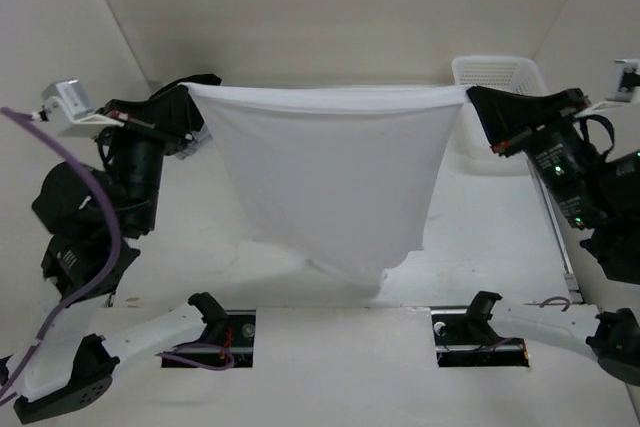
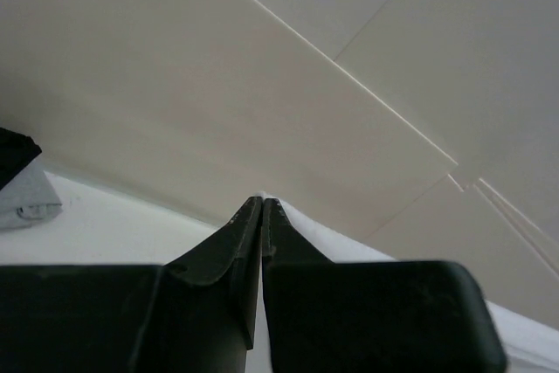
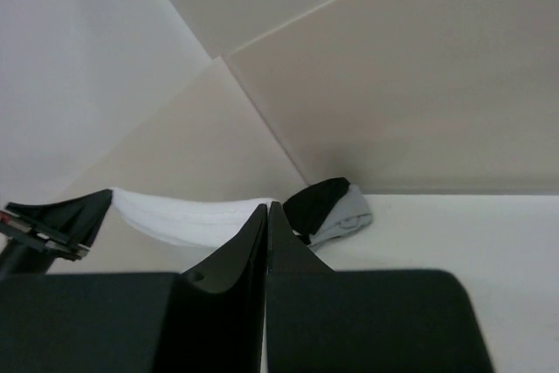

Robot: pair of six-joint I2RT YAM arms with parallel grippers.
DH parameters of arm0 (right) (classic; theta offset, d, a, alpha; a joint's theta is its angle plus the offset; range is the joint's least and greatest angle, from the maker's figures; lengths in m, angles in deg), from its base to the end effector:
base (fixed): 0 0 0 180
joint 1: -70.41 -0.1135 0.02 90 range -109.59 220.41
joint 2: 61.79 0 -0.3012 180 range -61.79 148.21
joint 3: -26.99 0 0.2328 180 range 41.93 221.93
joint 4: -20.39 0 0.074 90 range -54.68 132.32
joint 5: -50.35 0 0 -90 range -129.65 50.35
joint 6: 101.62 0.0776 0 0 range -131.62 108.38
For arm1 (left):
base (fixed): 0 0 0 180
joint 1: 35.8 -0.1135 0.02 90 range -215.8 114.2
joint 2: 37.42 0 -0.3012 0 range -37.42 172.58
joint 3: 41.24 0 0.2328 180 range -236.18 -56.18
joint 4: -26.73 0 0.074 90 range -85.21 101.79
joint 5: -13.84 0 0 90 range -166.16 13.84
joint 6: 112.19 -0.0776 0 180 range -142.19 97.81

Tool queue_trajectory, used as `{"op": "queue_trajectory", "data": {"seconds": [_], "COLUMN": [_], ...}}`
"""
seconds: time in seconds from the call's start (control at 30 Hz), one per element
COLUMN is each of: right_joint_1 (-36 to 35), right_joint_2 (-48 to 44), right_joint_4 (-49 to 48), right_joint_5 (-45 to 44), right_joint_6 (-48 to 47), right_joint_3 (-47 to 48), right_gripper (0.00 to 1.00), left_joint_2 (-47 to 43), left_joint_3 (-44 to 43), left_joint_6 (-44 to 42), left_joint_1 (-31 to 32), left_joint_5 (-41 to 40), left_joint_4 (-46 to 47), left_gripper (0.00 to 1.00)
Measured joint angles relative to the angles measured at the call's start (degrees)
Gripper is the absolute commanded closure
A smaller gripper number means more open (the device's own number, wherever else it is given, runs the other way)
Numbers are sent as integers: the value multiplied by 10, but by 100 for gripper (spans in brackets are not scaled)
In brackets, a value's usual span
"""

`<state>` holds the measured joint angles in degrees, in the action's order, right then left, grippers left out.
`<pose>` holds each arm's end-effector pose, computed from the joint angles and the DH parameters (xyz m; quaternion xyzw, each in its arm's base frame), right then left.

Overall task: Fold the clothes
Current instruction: Flatten the tank top out

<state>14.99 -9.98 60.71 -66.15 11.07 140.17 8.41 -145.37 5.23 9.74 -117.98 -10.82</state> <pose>0.0735 0.0456 0.6061 0.0261 0.5819 0.4048 0.7049 0.0760 -0.0035 0.5743 -0.2064 0.5704 -0.2940 0.7386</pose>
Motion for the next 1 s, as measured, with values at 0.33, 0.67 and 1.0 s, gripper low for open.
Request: {"op": "queue_trajectory", "data": {"seconds": [0.33,0.67,1.0], "right_joint_1": [313,412,411], "right_joint_2": [197,503,456], "right_joint_4": [-44,39,52], "right_joint_5": [223,328,345], "right_joint_6": [55,88,90], "right_joint_3": [-49,238,401], "right_gripper": [100,100,100], "left_joint_2": [230,538,428], "left_joint_3": [68,-167,-312], "left_joint_6": [39,78,60], "left_joint_1": [-196,-307,-323], "left_joint_5": [128,262,266], "left_joint_4": [73,-22,23], "left_gripper": [98,98,98]}}
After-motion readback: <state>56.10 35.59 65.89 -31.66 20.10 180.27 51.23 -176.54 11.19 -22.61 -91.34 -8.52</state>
